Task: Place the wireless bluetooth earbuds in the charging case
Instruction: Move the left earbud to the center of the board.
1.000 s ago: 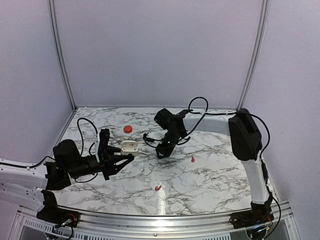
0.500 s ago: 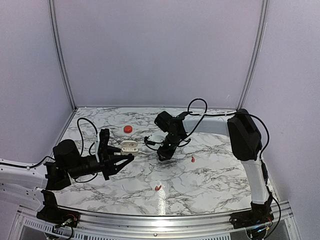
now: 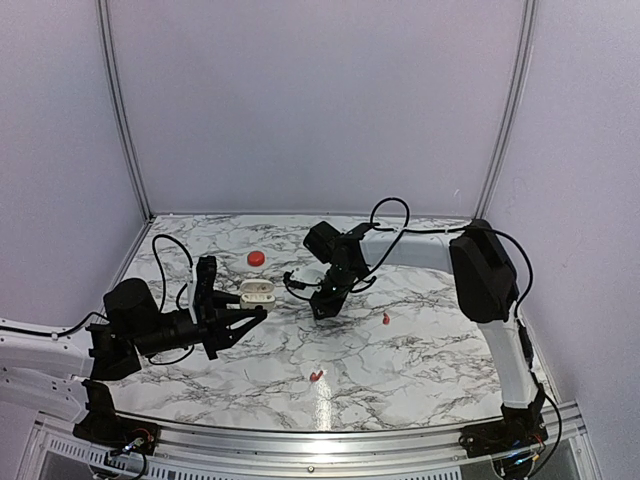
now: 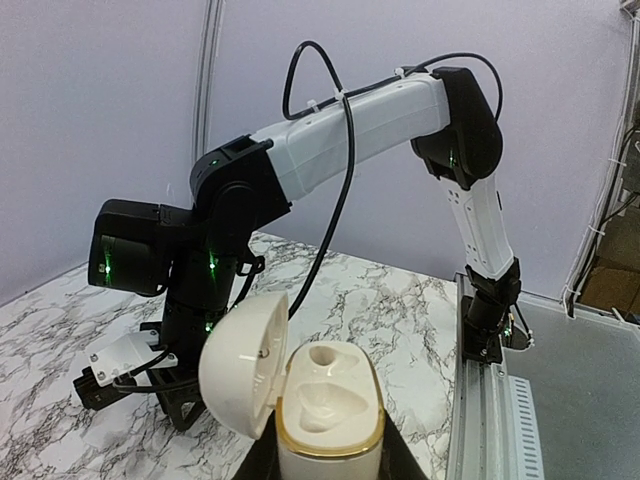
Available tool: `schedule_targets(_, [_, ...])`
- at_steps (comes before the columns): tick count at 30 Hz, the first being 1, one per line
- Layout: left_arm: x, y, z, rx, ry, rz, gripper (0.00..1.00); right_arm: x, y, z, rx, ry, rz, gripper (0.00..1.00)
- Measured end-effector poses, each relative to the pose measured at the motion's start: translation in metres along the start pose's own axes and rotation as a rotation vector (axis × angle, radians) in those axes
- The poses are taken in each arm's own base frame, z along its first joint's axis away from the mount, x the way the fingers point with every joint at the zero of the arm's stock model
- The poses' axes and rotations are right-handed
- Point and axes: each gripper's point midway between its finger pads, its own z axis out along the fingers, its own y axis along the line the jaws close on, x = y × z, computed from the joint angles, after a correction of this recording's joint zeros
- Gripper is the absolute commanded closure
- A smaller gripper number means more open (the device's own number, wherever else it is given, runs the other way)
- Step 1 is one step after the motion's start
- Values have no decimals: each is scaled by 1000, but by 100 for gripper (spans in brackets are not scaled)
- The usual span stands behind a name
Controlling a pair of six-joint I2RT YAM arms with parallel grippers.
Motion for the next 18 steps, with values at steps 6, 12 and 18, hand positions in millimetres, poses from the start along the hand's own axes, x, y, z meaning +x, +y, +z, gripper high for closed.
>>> schedule_targets(6, [0, 0, 0, 0, 0, 0, 100, 1, -1, 1, 10, 5, -1, 82])
schedule_targets(12, [-1, 0, 0, 1, -4, 1, 100, 18, 5, -5, 12, 18, 16, 86])
schedule_targets(18, [-4, -1, -2, 2, -13, 2, 100, 63, 24, -20, -8, 77, 79, 86])
